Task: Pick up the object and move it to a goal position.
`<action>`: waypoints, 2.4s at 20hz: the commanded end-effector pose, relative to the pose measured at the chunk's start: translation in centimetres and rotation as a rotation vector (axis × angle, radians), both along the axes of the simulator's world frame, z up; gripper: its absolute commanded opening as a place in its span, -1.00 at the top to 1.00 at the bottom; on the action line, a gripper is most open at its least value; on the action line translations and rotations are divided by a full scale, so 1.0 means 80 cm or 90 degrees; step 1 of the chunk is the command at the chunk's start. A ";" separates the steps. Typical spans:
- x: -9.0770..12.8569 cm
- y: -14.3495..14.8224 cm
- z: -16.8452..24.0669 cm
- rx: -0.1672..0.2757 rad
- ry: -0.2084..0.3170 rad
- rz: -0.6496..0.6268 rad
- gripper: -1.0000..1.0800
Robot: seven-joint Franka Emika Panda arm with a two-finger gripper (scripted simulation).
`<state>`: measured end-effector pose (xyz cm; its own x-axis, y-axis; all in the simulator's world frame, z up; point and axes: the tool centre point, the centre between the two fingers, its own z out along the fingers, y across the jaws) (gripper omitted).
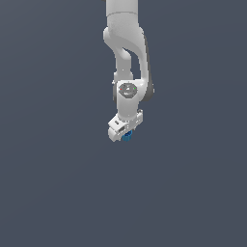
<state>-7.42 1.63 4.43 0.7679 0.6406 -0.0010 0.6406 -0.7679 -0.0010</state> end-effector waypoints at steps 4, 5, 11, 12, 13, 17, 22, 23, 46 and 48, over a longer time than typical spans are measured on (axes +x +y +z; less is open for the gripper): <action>0.001 0.000 -0.005 0.000 -0.001 0.000 1.00; 0.001 0.000 -0.005 0.000 -0.001 0.000 1.00; 0.001 0.000 -0.005 0.000 -0.001 0.000 1.00; 0.001 0.000 -0.005 0.000 -0.001 0.000 1.00; 0.001 -0.001 -0.004 0.000 -0.002 0.000 1.00; 0.004 0.000 0.000 0.000 -0.002 0.000 1.00; 0.015 0.001 0.018 0.000 -0.002 0.000 1.00; 0.018 0.001 0.024 0.000 -0.002 0.000 1.00; 0.149 0.014 0.230 0.001 -0.001 0.000 1.00; 0.160 0.015 0.245 0.001 -0.001 0.000 1.00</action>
